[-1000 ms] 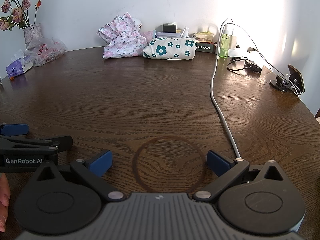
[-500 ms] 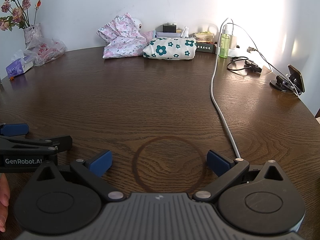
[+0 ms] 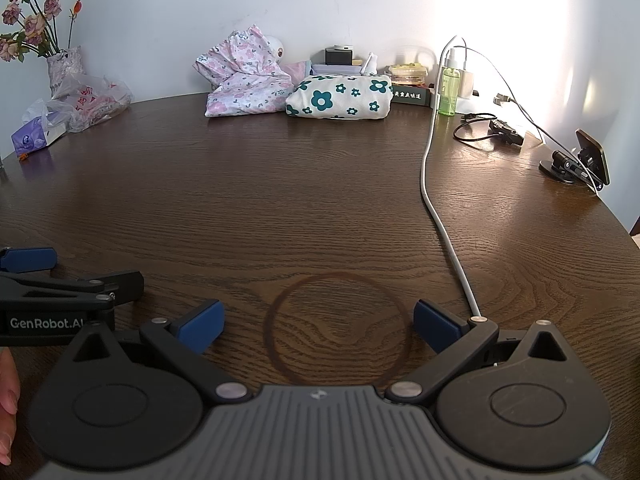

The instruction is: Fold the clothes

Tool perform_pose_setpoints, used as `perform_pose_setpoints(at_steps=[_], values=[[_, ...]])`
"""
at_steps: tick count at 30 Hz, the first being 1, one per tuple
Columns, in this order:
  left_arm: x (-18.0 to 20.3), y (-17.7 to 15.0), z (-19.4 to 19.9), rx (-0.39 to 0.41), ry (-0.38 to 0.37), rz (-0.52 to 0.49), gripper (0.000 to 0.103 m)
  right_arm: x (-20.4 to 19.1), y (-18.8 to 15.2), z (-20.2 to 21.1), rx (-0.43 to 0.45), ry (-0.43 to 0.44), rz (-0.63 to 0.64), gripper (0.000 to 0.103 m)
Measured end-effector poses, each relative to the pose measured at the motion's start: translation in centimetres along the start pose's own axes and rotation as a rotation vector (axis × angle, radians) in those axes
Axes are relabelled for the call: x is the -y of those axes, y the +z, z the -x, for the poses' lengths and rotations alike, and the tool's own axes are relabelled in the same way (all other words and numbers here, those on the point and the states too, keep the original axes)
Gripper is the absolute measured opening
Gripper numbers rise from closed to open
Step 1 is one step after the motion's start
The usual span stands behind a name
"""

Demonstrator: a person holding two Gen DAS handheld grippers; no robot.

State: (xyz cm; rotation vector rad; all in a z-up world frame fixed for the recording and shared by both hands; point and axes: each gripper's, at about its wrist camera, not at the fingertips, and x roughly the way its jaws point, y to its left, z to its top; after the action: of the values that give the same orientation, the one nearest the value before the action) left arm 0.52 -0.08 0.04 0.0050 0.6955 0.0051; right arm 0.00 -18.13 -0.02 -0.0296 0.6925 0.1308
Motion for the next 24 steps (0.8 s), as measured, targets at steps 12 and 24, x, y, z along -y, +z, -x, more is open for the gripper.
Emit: perform_pose_setpoints(at_steps=[12, 24], values=[[-0.06, -0.30, 0.24, 0.000, -0.001, -0.001, 0.103, 0.11, -0.07, 0.04, 0.001, -0.002, -0.003, 0.103], [-0.16, -0.20, 0.12, 0.000, 0.001, 0.000, 0.103, 0.12, -0.10, -0.20, 0.001, -0.010, -0.007, 0.102]])
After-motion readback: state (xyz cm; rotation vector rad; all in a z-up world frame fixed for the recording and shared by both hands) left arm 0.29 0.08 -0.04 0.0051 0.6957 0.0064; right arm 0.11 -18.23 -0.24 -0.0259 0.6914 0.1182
